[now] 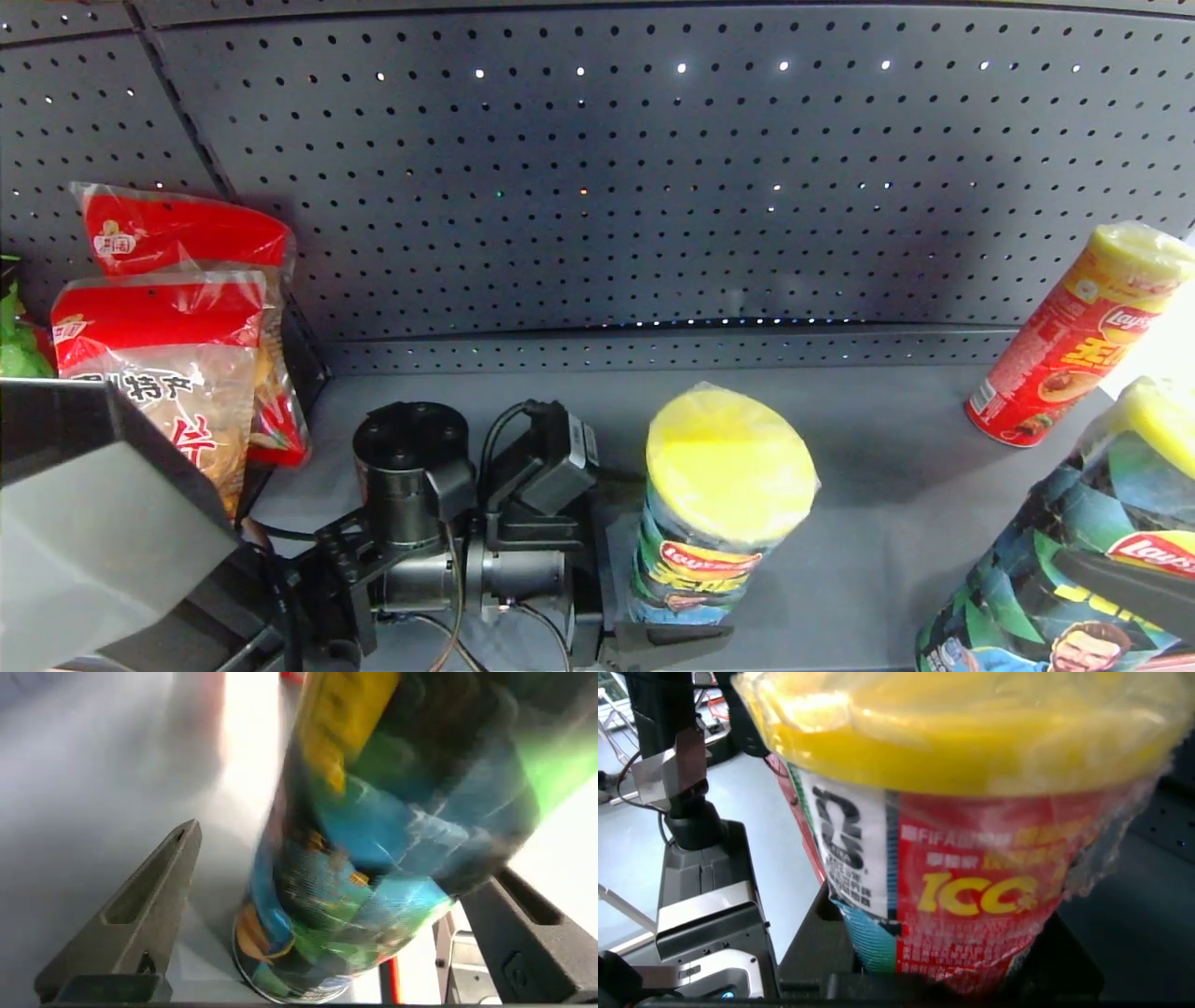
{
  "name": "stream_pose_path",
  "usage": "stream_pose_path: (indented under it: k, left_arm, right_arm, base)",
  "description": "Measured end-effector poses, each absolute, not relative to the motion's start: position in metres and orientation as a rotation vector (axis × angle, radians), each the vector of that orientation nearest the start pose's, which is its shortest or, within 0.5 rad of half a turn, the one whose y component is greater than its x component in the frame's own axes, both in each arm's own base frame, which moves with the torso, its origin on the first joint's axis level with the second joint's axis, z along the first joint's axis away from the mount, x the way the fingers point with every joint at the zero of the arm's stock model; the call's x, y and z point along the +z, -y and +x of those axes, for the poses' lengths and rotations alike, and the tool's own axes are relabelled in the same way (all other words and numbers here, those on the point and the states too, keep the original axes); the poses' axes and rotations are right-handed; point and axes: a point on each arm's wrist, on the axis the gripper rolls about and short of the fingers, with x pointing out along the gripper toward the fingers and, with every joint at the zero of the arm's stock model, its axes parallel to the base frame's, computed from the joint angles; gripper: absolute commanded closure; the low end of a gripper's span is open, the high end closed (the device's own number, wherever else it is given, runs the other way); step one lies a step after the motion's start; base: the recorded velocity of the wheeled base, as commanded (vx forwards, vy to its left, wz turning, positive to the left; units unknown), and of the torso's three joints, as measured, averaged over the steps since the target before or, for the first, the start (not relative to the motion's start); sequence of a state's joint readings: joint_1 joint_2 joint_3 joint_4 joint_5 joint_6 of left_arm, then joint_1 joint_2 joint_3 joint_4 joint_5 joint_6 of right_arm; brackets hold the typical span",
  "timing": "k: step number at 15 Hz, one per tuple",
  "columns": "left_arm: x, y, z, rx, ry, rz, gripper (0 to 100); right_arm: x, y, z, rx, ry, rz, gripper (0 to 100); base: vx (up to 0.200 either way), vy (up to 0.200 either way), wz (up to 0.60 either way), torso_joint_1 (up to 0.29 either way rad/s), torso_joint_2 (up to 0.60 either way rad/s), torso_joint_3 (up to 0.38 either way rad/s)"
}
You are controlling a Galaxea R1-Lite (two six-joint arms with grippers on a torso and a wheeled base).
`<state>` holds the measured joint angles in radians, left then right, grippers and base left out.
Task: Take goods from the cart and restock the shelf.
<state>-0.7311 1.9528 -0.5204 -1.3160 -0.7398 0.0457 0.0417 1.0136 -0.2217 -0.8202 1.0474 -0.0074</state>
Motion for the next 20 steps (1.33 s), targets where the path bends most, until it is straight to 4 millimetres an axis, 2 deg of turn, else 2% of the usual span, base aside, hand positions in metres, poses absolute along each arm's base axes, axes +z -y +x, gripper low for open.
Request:
stream_pose_path:
  k: [3,6,8,10,12,14,16,20]
  left_arm:
    - [0.138,0.192,0.212,-1.423,0.011,0.034,0]
    - [0.173,0.156,0.2,-1.342,0.131,0.043,0]
    - [0.197,0.13,0.179,-1.293,0.217,0.056,0]
    - [0.22,0.103,0.148,-1.255,0.331,0.072,0]
    - [0.233,0.076,0.117,-1.191,0.384,0.076,0]
    - [0.233,0.05,0.085,-1.07,0.34,0.073,0]
    - [0.221,0.029,0.053,-0.925,0.236,0.062,0]
    - [0.172,0.009,-0.015,-0.556,-0.024,0.005,0]
  right_arm:
    - [0.186,-0.024,0.109,1.09,0.029,-0.02,100]
    - [0.186,-0.024,0.109,1.089,0.03,-0.021,100]
    - [0.186,-0.024,0.108,1.088,0.032,-0.022,100]
    - [0.186,-0.023,0.108,1.082,0.033,-0.023,100]
    - [0.186,-0.023,0.108,1.077,0.03,-0.02,100]
    - [0.185,-0.023,0.107,1.076,0.029,-0.02,100]
    - [0.185,-0.023,0.106,1.076,0.031,-0.021,100]
    - [0.186,-0.023,0.101,1.081,0.047,-0.027,100]
  base:
    - [0.0,0.0,0.0,0.0,0.0,0.0]
    - [0.0,0.0,0.0,0.0,0.0,0.0]
    - [0.0,0.0,0.0,0.0,0.0,0.0]
    - [0.0,0.0,0.0,0.0,0.0,0.0]
    - [0.0,0.0,0.0,0.0,0.0,0.0]
    - [0.0,0.0,0.0,0.0,0.0,0.0]
    - [0.0,0.0,0.0,0.0,0.0,0.0]
    - [0.0,0.0,0.0,0.0,0.0,0.0]
